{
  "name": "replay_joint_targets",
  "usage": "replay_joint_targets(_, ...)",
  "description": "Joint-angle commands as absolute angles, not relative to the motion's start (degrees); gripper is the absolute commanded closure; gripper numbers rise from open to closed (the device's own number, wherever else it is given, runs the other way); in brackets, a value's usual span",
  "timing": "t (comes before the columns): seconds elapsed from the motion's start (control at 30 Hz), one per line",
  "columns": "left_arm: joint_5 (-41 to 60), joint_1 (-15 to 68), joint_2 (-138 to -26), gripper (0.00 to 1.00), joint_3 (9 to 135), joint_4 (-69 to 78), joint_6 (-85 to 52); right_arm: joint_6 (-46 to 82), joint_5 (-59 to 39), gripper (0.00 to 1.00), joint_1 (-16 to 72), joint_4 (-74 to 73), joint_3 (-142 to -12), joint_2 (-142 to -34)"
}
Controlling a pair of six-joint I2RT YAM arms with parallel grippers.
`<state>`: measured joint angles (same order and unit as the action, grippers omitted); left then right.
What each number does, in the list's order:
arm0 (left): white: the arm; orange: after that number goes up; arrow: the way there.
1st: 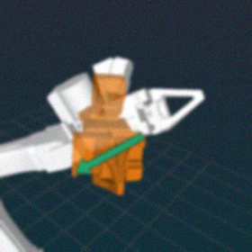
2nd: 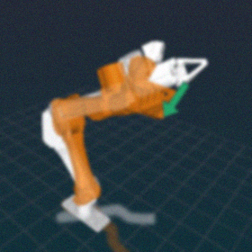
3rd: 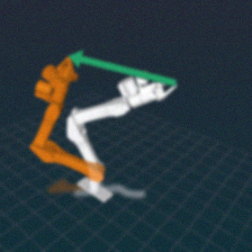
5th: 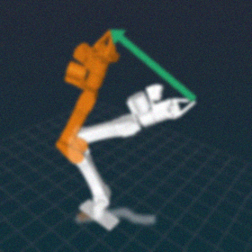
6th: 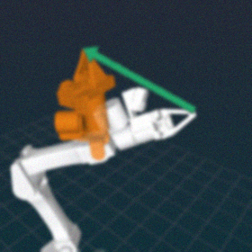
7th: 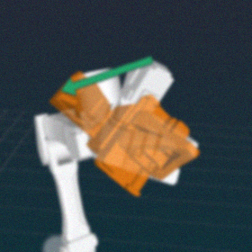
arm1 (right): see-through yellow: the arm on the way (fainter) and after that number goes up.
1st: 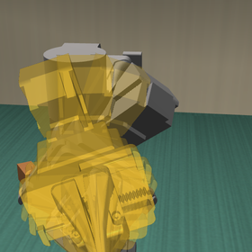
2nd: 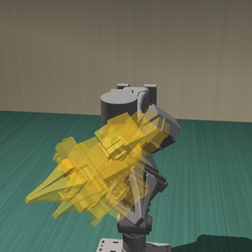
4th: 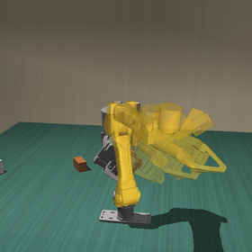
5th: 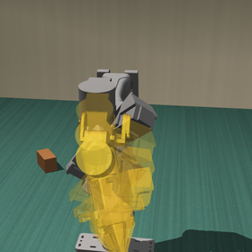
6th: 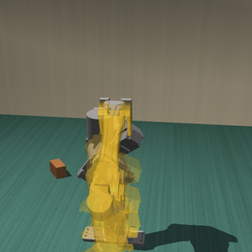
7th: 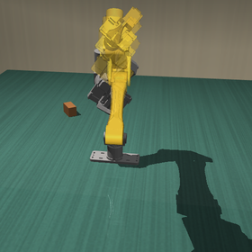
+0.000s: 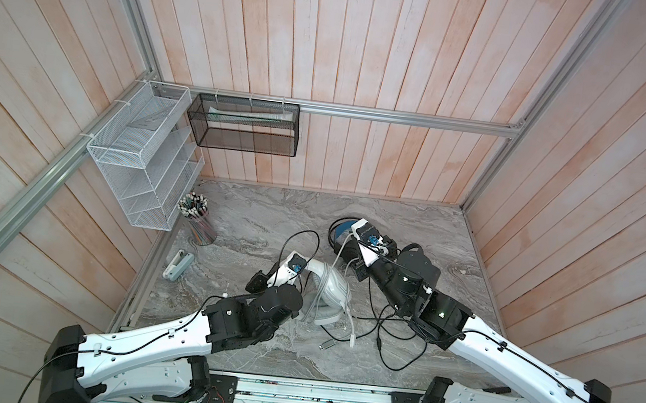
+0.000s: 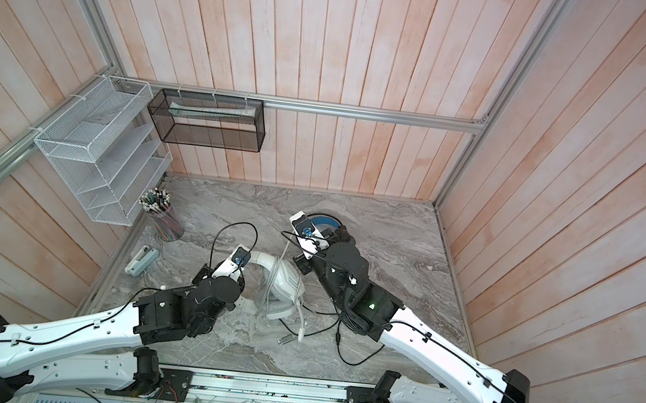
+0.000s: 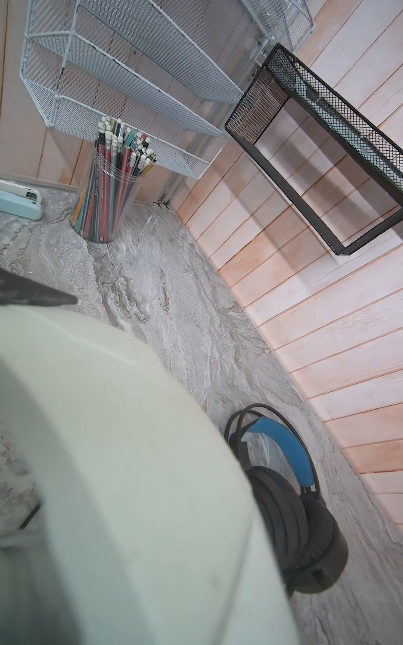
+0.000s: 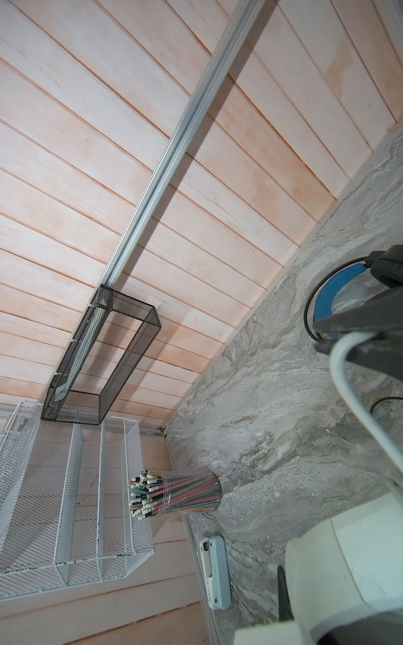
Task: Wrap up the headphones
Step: 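Carry the white cable with the right gripper over the headset, farther from the robot, then raise the white headset with the left gripper while the right gripper pulls cable under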
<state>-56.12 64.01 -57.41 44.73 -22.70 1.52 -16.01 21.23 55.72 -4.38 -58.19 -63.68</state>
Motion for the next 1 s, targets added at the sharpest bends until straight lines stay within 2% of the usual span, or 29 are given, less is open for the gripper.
replay_joint_targets(0.0, -55.14, 64.69, -56.32, 1.0, 43.42, -22.77, 2.08, -14.38, 21.94, 1.0, 54.19, -10.68, -60.27, -65.48)
replay_joint_targets(0.27, -53.35, 64.78, -54.31, 1.0, 43.07, -21.73, 2.11, -10.16, 12.66, 1.0, 51.93, -13.61, -58.37, -65.33)
replay_joint_targets(0.5, -51.84, 64.78, -50.57, 1.0, 42.57, -21.09, 1.94, -6.72, 10.46, 1.0, 48.07, -9.11, -60.27, -72.76)
replay_joint_targets(0.67, -50.08, 64.84, -46.77, 1.0, 42.12, -20.47, 1.8, -5.05, 4.45, 1.0, 47.75, -12.87, -56.72, -72.18)
replay_joint_targets(0.97, -47.64, 64.86, -44.48, 1.0, 46.44, -21.1, 0.79, -1.99, 1.61, 0.98, 47.53, -10.4, -57.42, -75.98)
